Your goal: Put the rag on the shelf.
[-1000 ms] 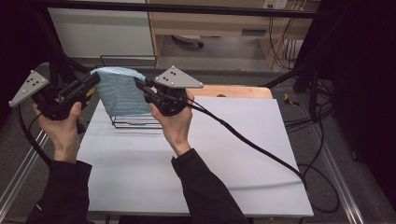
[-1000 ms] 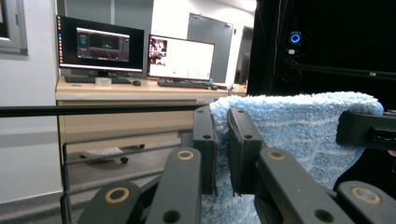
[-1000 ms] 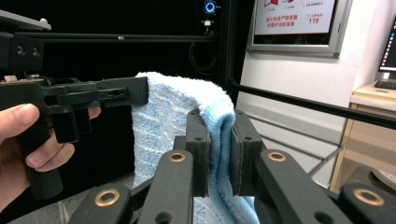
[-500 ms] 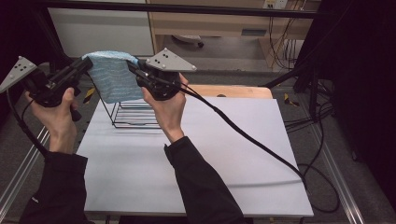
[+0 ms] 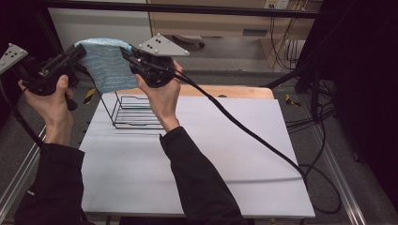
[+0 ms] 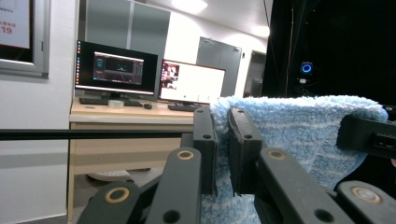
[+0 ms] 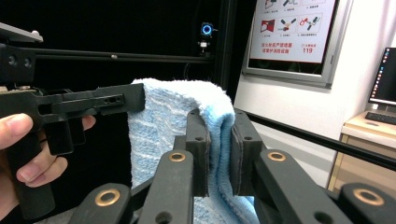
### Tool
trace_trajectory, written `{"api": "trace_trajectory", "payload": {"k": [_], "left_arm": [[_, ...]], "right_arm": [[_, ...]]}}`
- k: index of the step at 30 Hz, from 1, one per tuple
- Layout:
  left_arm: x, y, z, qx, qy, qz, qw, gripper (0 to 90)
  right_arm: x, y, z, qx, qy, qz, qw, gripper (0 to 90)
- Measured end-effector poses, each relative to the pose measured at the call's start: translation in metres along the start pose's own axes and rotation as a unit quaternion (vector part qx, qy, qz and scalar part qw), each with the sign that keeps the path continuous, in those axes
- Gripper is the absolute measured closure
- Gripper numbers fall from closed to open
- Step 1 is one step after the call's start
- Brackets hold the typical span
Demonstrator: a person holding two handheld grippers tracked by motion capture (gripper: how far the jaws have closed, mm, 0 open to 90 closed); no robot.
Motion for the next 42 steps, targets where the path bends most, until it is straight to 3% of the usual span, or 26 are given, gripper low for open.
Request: {"api": "trace_trajectory", "payload": {"k": [6, 23, 28, 34, 40, 42], "left_arm": [[0.006, -0.009, -0.003, -0.013, -0.003, 0.006, 0.9999, 82.4], [0.023, -0.03, -0.021, -0.024, -0.016, -0.008, 0.9995, 82.3], [0.031, -0.026, -0.029, -0.016, -0.025, -0.01, 0.9995, 82.4], [0.042, -0.011, -0.038, 0.0, -0.029, 0.001, 0.9996, 82.3], [0.048, -0.001, -0.053, 0.018, -0.032, -0.003, 0.9993, 82.3], [0.048, 0.0, -0.058, 0.023, -0.033, -0.009, 0.9991, 82.3]], "right_arm": [[0.0, -0.008, -0.009, -0.007, -0.002, 0.004, 1.0, 81.0], [-0.01, -0.029, -0.032, -0.02, 0.0, 0.014, 0.9997, 81.0], [-0.016, -0.025, -0.042, -0.015, 0.004, 0.008, 0.9998, 81.0], [-0.022, -0.009, -0.05, 0.002, 0.011, 0.006, 0.9999, 81.1], [-0.032, 0.005, -0.055, 0.011, 0.018, -0.006, 0.9998, 81.1], [-0.035, 0.008, -0.055, 0.014, 0.025, 0.003, 0.9996, 81.1]]}}
Point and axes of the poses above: each handheld gripper's, and its own axes: z roughly backward along the jaws, y roughly out of its underside, x roughly to its left, the point moved 8 cm from there along -z, roughly forward along the jaws, and after that the axes turned 11 degrees about y, right-handed, at the moved point
